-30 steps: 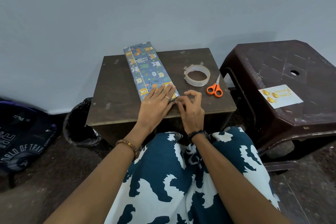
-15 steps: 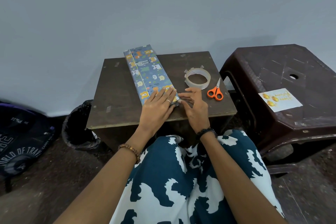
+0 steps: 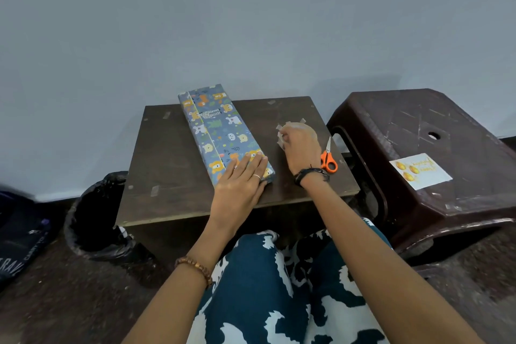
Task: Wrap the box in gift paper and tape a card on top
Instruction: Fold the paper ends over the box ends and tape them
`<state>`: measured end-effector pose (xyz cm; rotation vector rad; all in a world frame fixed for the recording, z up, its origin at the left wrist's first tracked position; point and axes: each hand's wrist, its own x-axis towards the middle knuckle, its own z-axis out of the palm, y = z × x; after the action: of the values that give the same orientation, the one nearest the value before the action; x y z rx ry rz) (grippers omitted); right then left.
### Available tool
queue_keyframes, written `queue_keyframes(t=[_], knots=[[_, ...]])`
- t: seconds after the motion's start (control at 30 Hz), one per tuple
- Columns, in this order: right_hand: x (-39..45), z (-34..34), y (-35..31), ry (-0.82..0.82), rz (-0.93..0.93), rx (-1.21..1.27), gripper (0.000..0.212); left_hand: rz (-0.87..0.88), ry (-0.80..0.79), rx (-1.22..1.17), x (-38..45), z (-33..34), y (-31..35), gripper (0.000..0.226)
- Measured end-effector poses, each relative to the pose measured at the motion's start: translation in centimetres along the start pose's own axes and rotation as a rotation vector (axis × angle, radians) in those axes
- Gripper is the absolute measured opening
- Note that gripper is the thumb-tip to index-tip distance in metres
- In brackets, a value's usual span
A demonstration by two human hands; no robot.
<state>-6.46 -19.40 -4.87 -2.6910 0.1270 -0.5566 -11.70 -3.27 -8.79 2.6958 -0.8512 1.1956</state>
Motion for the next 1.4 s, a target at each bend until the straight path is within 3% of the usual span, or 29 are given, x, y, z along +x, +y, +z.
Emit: queue_keyframes(t=[0.2, 0.47, 0.8, 1.4], knots=[[-1.6, -0.9, 1.4, -0.028, -0.035, -0.035, 0.034, -0.011, 0.038, -0.012, 0.0, 0.2, -0.1, 0.04], [-1.6, -0.5, 1.2, -0.026, -0.04, -0.001, 0.024, -0.018, 0.007, -0.025, 0.1, 0.1, 0.0, 0.04], [-1.5, -0.2, 1.0, 0.128, -0.151, -0.042, 0.014, -0.03, -0.017, -0.066, 0.0, 0.1, 0.0, 0.04], [-1.4, -0.1, 1.3, 0.001, -0.055, 0.094, 0.033, -0.025, -0.004, -0.046, 0.0, 0.1, 0.0, 0.04]])
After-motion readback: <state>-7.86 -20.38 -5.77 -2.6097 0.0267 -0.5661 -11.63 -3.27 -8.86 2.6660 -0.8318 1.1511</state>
